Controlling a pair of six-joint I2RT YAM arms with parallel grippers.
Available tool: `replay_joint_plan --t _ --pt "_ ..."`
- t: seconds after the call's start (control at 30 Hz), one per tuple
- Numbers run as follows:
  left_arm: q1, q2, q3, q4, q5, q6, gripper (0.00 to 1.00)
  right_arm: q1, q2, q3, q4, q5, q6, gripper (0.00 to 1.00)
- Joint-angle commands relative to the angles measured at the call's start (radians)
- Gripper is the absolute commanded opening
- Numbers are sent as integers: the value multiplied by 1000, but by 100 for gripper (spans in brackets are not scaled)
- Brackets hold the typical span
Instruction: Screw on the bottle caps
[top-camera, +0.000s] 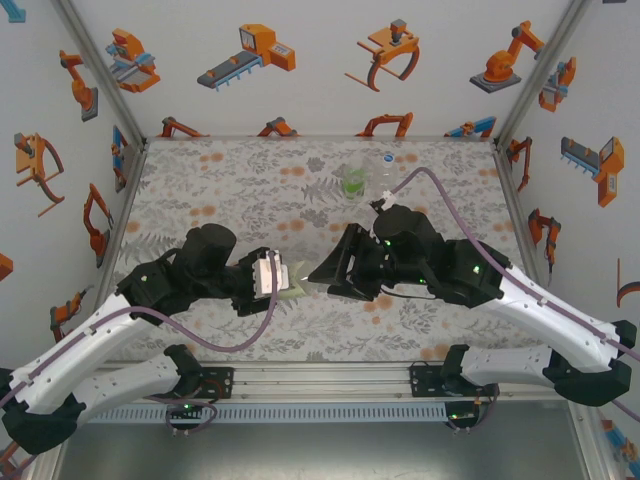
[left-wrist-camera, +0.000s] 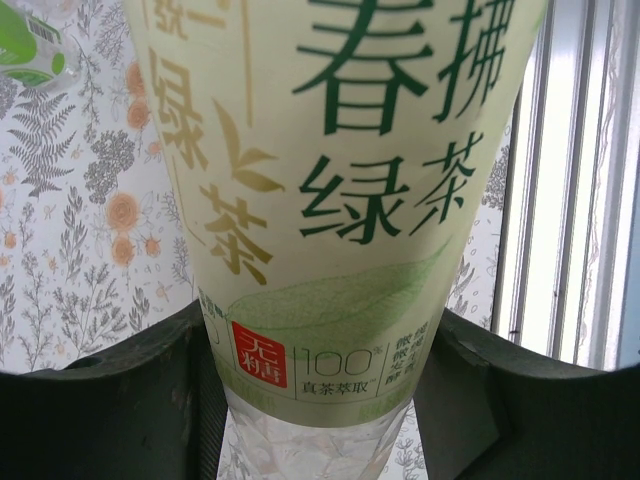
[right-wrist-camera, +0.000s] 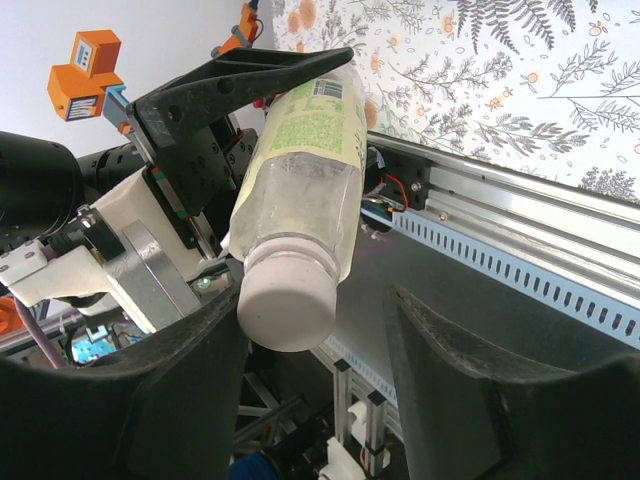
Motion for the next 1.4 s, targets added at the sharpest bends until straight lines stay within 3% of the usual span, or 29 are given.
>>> replay_joint_plan --t 0.0,0.17,0.4,0.6,0.73,0.87,0.93,1.03,1.37 --pt "-6 3 13 28 37 -20 0 6 -2 44 -22 21 -53 56" --pt "-6 16 22 14 44 -22 0 7 6 123 -58 36 -174 69" --pt "-6 10 26 10 68 -35 0 6 -51 181 -91 112 -443 69" --pt "-6 -3 26 9 123 -54 0 5 -73 215 -55 46 -983 62" --pt "-6 -15 26 4 140 -78 0 7 -83 215 -8 -103 -1380 61" --pt "-6 -34 24 -6 152 -88 0 6 -60 224 -75 -334 -1781 60" --pt "-6 -39 24 -15 158 -88 0 6 -35 243 -111 -388 -1912 60" --pt "-6 -39 30 -34 162 -89 0 7 1 275 -121 -434 -2013 59" --pt "-8 -38 41 -43 190 -93 0 7 83 304 -103 -454 -2036 54"
